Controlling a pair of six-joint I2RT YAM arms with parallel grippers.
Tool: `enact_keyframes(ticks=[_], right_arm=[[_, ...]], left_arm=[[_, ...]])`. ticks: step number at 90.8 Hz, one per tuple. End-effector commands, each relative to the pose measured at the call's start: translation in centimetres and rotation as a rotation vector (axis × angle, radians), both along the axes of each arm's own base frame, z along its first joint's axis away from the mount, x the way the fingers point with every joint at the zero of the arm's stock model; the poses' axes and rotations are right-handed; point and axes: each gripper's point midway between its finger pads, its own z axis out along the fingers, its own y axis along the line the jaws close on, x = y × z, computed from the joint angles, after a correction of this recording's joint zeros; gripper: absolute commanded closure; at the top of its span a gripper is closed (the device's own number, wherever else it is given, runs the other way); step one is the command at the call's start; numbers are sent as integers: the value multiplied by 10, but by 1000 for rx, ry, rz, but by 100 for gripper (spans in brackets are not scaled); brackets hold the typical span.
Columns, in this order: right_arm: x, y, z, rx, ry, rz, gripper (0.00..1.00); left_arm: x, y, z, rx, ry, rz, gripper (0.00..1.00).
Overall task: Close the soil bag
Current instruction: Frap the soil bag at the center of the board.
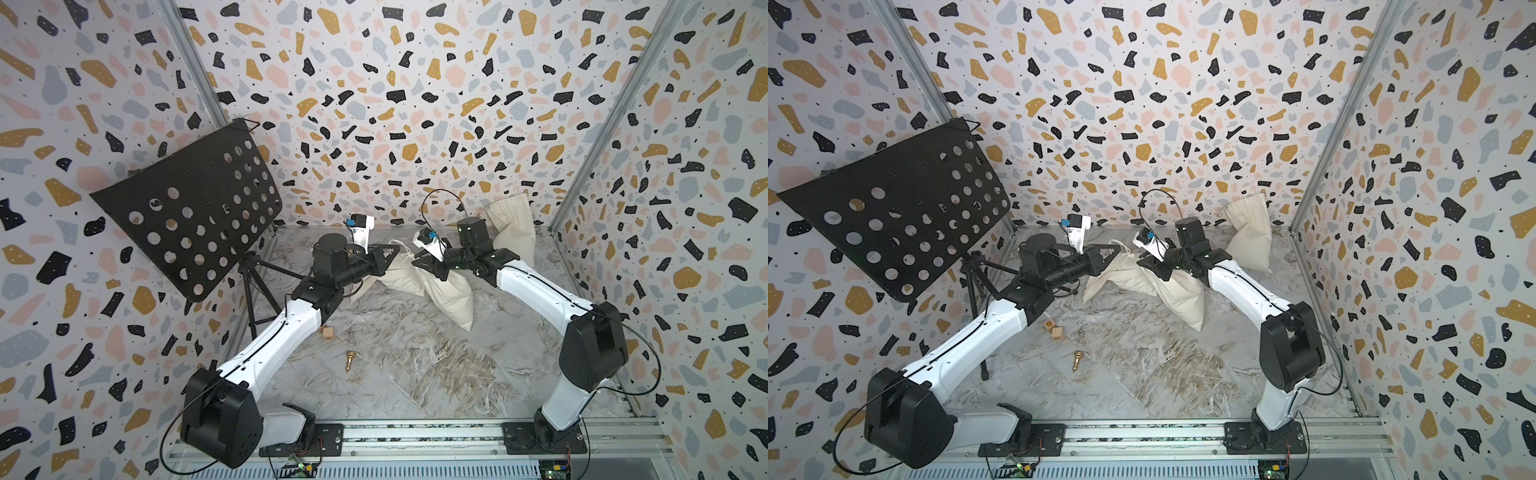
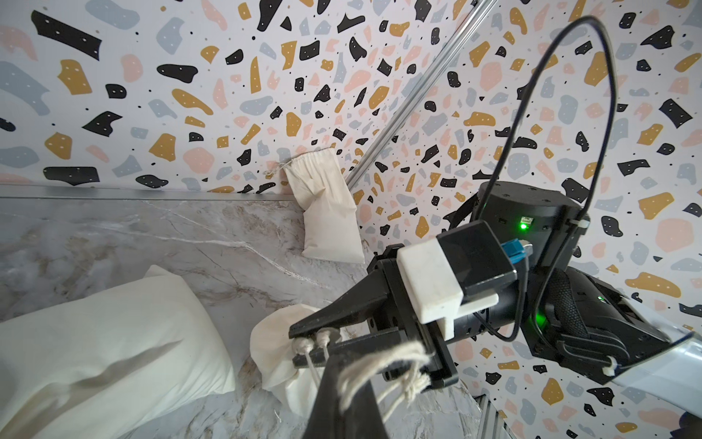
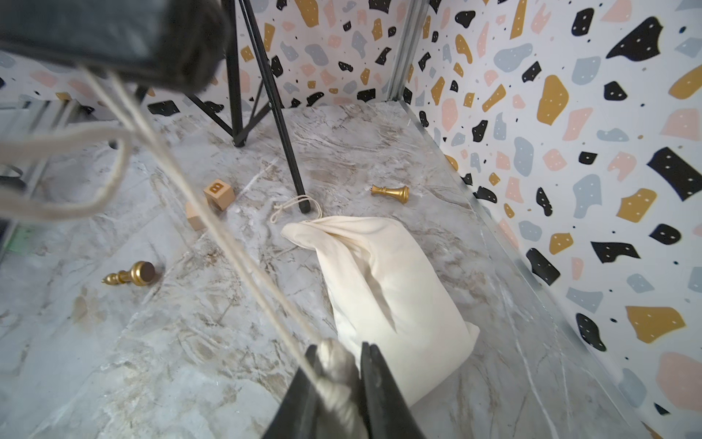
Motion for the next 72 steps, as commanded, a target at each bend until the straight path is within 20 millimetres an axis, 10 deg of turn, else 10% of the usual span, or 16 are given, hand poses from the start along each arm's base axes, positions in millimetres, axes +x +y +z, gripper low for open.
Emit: enact_keyframes(ticks=[1,17,52,72], right_arm=[[23,-160,-158,-538,334,-472,76],[20,-151,-148,-483,341,-445,74],[-9,-76,-47,-138,200,-240,51],[-31,-28,27,63,107,-113,35]], left_arm=[[-60,45,186,-240,-598,65,100],[-39,43,157,-170,-557,110,100],[13,10,52,-83,-328,12,100],[14,8,46,-79,-312,1,100]])
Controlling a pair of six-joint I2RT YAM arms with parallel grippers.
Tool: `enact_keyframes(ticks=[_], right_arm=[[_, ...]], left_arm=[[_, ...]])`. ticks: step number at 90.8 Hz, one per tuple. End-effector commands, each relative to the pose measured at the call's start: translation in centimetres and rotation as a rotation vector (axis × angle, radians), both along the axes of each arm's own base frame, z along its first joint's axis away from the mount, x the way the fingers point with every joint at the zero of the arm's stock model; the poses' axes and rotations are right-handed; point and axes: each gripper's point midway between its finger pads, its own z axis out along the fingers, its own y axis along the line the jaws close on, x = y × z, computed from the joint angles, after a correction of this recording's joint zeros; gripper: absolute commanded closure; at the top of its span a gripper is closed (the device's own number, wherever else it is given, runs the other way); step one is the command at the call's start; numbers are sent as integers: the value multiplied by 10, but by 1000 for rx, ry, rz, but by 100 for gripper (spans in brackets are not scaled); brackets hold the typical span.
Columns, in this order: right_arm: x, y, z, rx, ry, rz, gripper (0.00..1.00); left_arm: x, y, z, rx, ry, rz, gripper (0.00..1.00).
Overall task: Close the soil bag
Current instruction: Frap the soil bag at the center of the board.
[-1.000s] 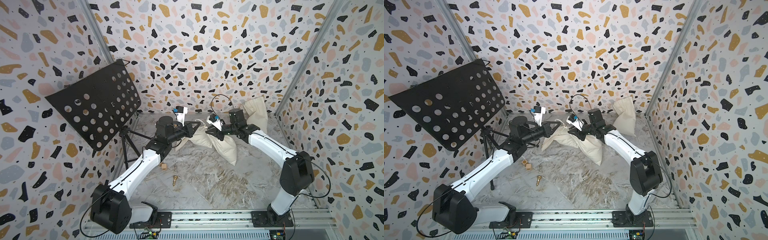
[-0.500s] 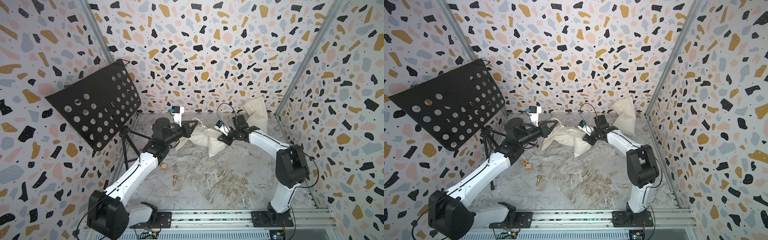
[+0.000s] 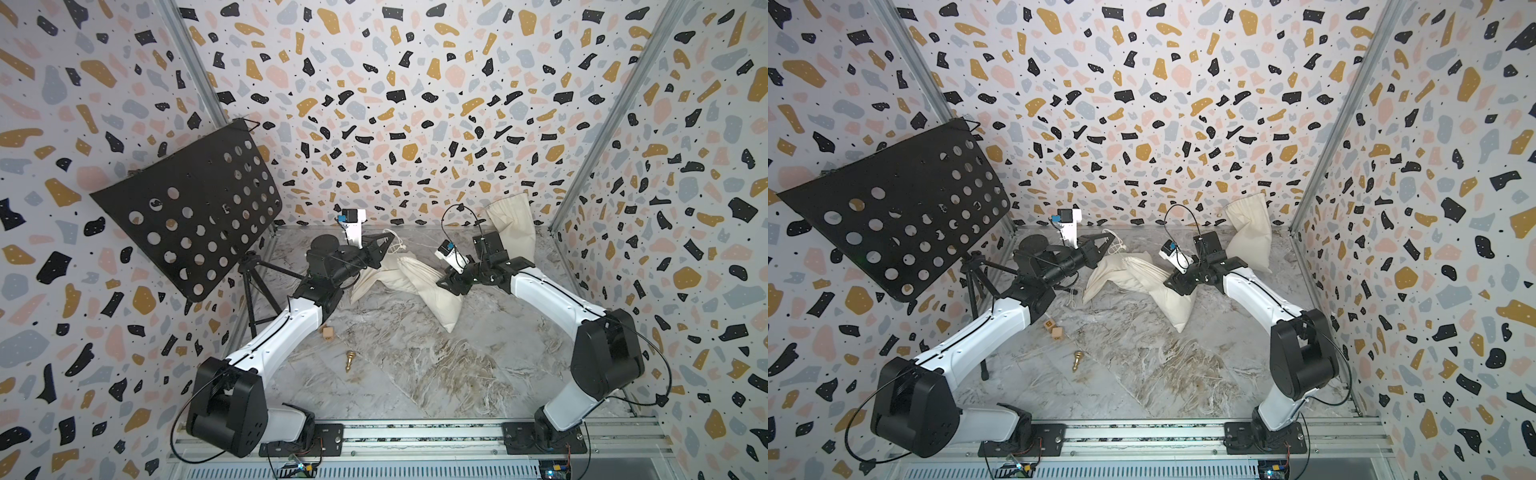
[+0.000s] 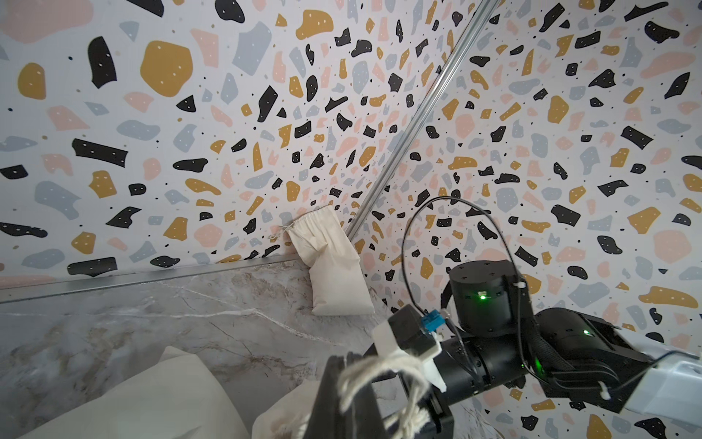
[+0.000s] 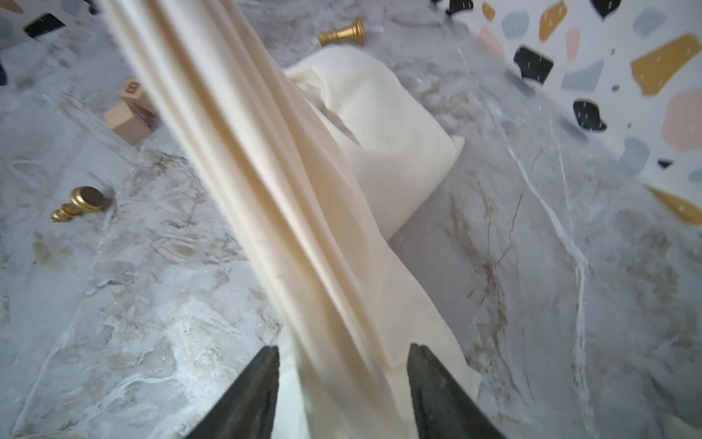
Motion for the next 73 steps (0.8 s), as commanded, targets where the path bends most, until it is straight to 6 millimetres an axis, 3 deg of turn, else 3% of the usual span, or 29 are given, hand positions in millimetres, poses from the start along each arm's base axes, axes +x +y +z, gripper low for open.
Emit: enact_keyframes(ticks=[1,18,37,57,73], right_arm=[[-13,32,71,172,-103,73,34],[-23,80,116,298,-181,159,32],[-11,108,133,369,-181,193,35],[-8,124,134,413,-172,249,52],[3,124,101,352,-144,224,76]], left_arm=[[-7,0,31,-39,-111,-31,100],[-12,-1,37,-51,-119,-45,100],[-19,-1,46,-64,-134,-58,100],[-24,-3,53,-83,-146,-78,100],[-36,-1,66,-120,-166,-94,100]])
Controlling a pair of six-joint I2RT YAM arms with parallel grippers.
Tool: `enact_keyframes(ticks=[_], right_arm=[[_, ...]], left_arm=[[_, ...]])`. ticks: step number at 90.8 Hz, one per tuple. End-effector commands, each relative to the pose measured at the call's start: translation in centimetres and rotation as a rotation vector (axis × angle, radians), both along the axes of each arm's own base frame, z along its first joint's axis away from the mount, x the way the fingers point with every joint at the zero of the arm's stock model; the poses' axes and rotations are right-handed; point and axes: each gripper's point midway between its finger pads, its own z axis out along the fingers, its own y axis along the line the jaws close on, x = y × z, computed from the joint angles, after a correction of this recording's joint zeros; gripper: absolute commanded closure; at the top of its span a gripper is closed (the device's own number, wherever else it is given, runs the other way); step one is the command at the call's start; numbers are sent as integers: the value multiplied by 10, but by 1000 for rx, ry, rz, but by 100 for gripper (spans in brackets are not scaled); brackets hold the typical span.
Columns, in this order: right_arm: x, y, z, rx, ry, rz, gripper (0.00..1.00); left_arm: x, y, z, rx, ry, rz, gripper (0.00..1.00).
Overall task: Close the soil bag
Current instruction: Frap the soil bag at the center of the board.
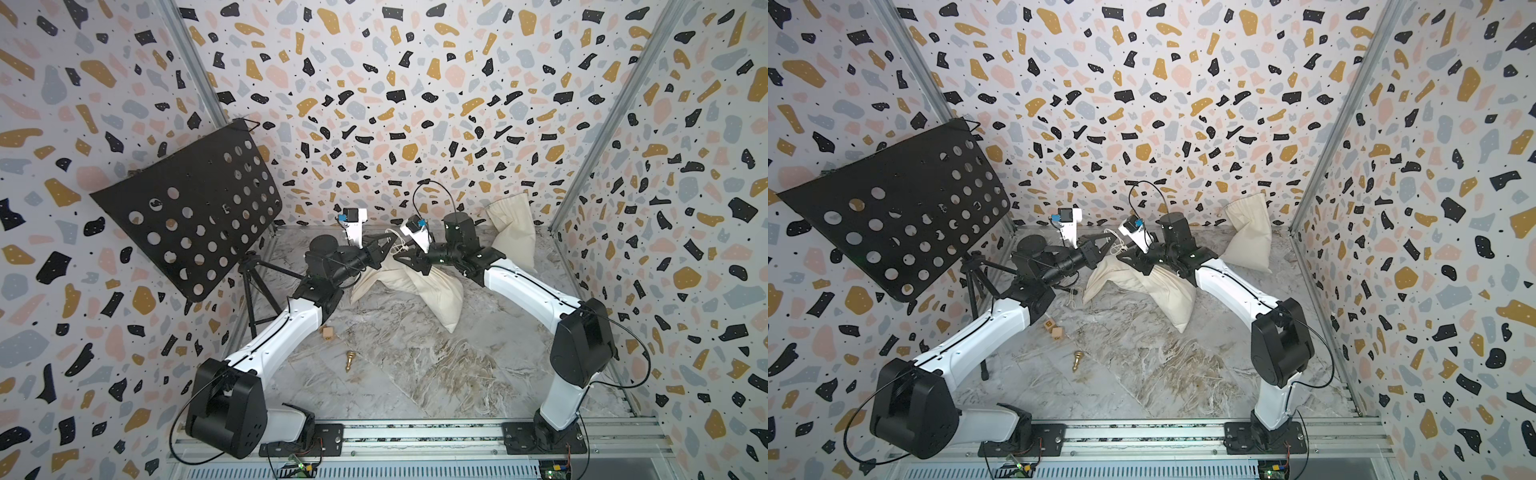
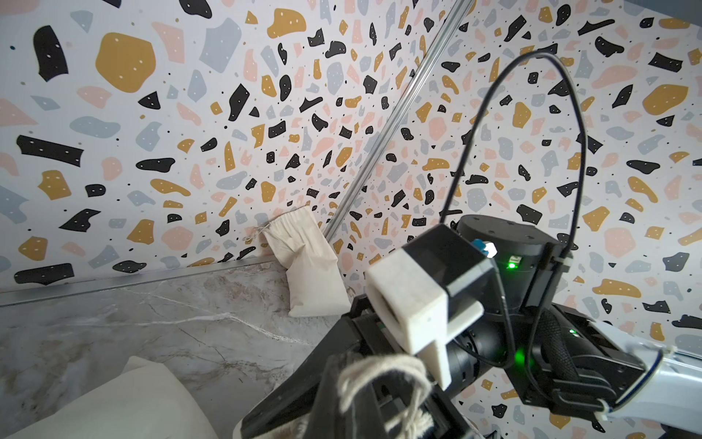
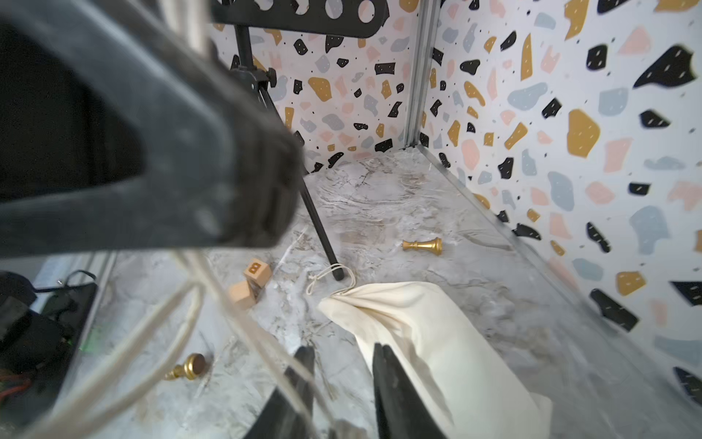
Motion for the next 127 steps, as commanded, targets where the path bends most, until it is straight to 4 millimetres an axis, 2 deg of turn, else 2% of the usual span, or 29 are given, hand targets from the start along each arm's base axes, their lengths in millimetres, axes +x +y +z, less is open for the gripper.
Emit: enact_keyframes(ticks=[1,5,15,28,47,65,75,84,102,108,118,127], right_arm=[[2,1,7,2,-41,6,76],[5,-3,-9,-33,-35,-10,77],[7,-24,-68,-167,20,-58,79],[17,-69,-123,-342,77,-158,81],[36,-147,-164,-538,133,-327,82],[43,-201,-204,-660,212,-440,79],[45,-216,-213,-733,216,-466,78],[42,-206,-206,-685,224,-435,77],[31,-164,-155,-438,167,-333,72],[28,-156,-140,-395,140,-314,70],[27,-158,-126,-399,101,-329,65],[23,-162,-112,-401,70,-342,58]], left_arm=[[-27,5,57,-82,-164,-28,100],[-33,8,66,-97,-182,-21,100],[-53,16,97,-135,-241,-28,100],[-78,25,141,-196,-321,-36,100],[-100,34,190,-261,-396,-50,100],[-105,41,209,-244,-431,2,100],[-96,41,203,-237,-406,19,100],[-84,34,186,-213,-366,6,100],[-48,18,125,-233,-216,-22,100],[-33,8,97,-205,-157,-26,100],[-16,-7,52,-163,-70,-43,100],[-10,-14,32,-181,-25,-78,100]])
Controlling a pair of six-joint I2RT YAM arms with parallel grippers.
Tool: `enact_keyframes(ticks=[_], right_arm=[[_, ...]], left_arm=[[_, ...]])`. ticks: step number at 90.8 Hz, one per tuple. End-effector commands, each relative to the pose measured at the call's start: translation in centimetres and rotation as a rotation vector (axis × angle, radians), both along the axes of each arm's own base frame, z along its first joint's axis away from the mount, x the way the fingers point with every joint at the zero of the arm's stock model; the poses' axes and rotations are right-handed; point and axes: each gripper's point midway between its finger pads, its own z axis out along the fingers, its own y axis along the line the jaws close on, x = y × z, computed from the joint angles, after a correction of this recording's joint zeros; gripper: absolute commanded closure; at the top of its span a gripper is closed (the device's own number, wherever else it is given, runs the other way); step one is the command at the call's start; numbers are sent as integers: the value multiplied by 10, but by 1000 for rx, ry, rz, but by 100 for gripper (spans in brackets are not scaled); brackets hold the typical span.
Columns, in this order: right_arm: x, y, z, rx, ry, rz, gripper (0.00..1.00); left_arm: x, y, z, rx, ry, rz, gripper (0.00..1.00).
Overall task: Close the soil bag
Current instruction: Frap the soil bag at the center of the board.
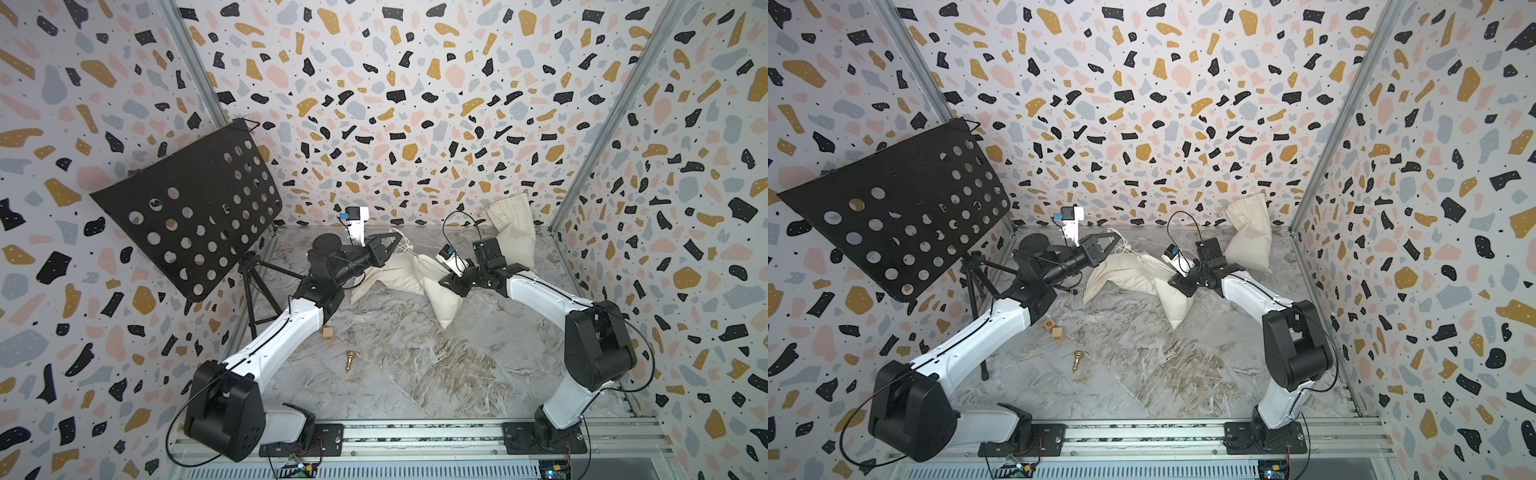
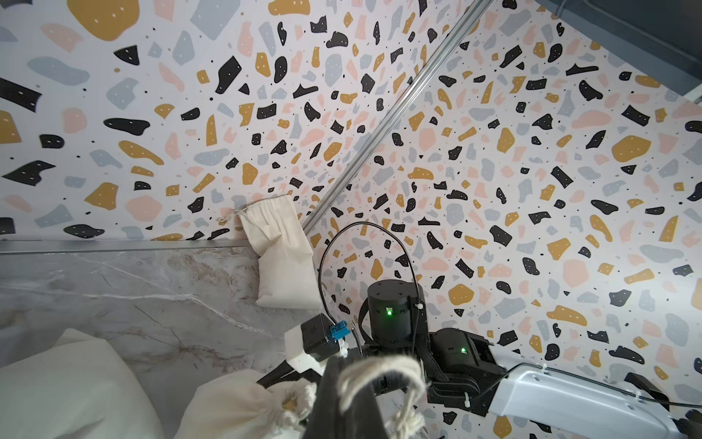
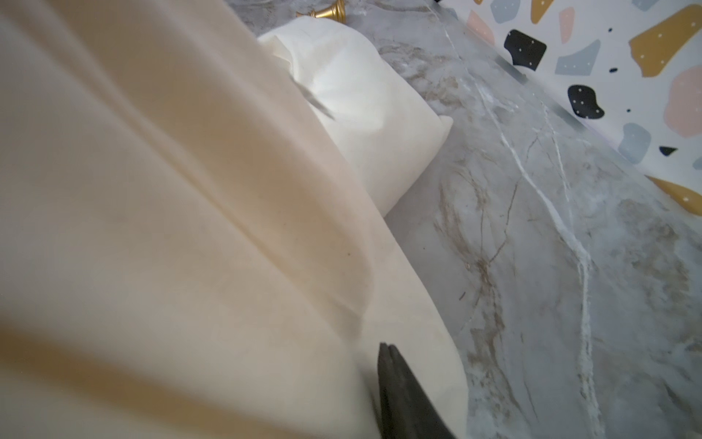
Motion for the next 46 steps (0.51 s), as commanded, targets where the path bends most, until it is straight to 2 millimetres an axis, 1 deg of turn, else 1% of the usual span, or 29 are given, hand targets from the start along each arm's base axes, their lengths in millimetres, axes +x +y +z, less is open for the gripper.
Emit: enact_keyframes(ticks=[1,5,9,20,21,24,25,38,42,46], right_arm=[[0,-15,27,-18,-50,-56,57],[-4,-11,36,7,-71,-45,52],[-10,-2,47,42,-91,-10,48],[-27,29,77,142,-126,83,39],[-30,34,83,157,-133,98,38],[-32,40,89,170,-140,112,37],[-36,46,95,185,-149,129,36],[-51,83,138,302,-201,226,32],[-55,93,148,334,-200,251,32],[-53,103,160,372,-220,258,32]], left_arm=[[-6,-3,28,-92,-142,-43,100],[-6,-5,24,-90,-133,-51,100],[-5,-5,22,-87,-131,-52,100],[-4,-5,18,-77,-132,-50,100],[-5,-5,19,-76,-133,-51,100],[-5,-5,20,-76,-135,-53,100],[-6,-6,20,-75,-135,-54,100],[-9,-4,23,-69,-143,-52,100],[-10,-4,24,-68,-146,-53,100],[-11,-3,26,-71,-151,-53,100]])
